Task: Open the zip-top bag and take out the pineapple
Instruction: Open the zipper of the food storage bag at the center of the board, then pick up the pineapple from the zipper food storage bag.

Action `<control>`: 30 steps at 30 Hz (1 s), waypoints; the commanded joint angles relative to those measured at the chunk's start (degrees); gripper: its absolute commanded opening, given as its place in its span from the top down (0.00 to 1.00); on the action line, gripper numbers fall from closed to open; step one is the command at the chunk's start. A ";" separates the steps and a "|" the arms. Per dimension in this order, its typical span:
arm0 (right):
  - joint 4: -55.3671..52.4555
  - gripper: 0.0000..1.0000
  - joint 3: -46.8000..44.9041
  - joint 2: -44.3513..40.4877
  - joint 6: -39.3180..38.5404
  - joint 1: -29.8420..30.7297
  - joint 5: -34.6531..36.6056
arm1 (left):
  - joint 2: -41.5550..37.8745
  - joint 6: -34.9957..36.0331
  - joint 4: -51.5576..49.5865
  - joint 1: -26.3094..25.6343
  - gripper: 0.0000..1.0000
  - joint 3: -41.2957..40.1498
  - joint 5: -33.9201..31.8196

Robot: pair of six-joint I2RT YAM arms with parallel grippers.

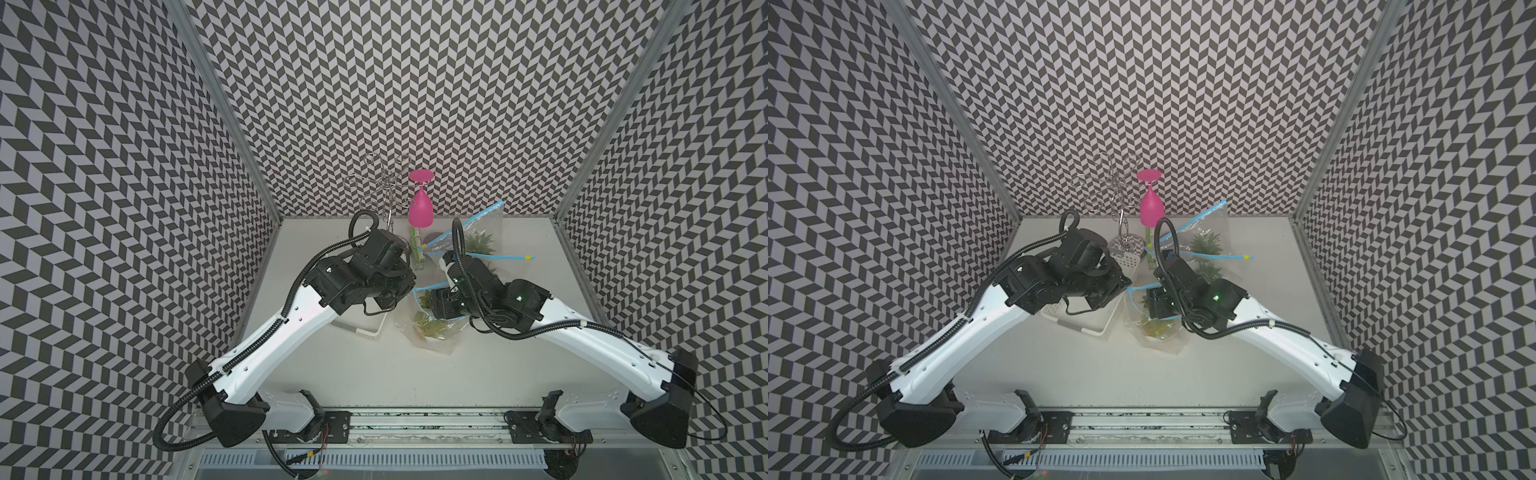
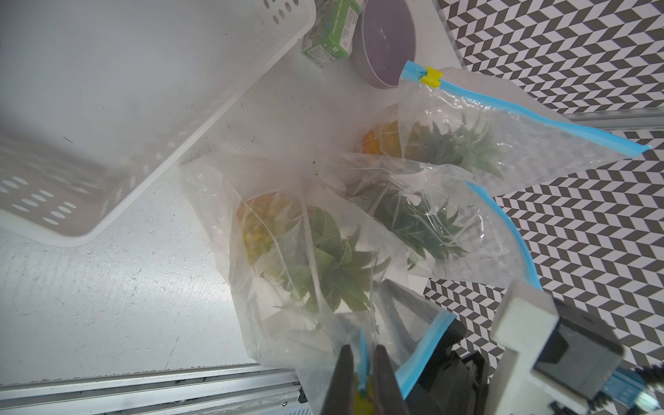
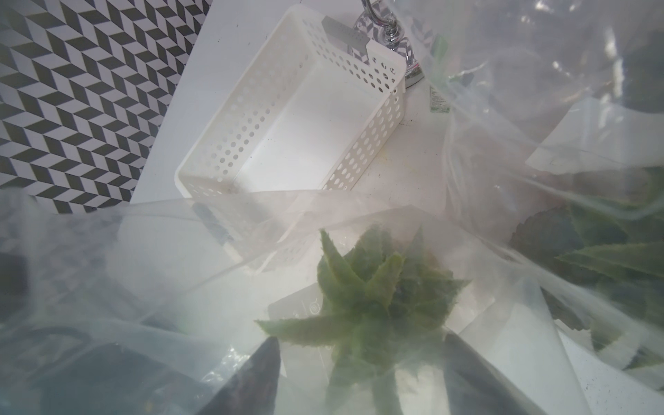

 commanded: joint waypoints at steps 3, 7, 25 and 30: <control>3.49 0.26 -1.92 1.90 1.99 1.35 1.00 | -1.16 -0.21 1.08 -0.37 0.97 -2.01 -0.16; 5.94 0.24 -3.72 2.86 2.15 1.40 0.54 | -1.51 -0.30 1.84 -0.41 0.97 -3.53 -0.11; 5.77 0.21 -6.48 2.69 0.09 1.40 11.24 | -1.25 -0.56 2.37 -0.41 0.97 -3.75 -0.05; 2.61 0.17 -4.64 3.15 -0.77 2.00 13.80 | -1.16 -0.63 2.43 -0.41 0.97 -3.76 0.21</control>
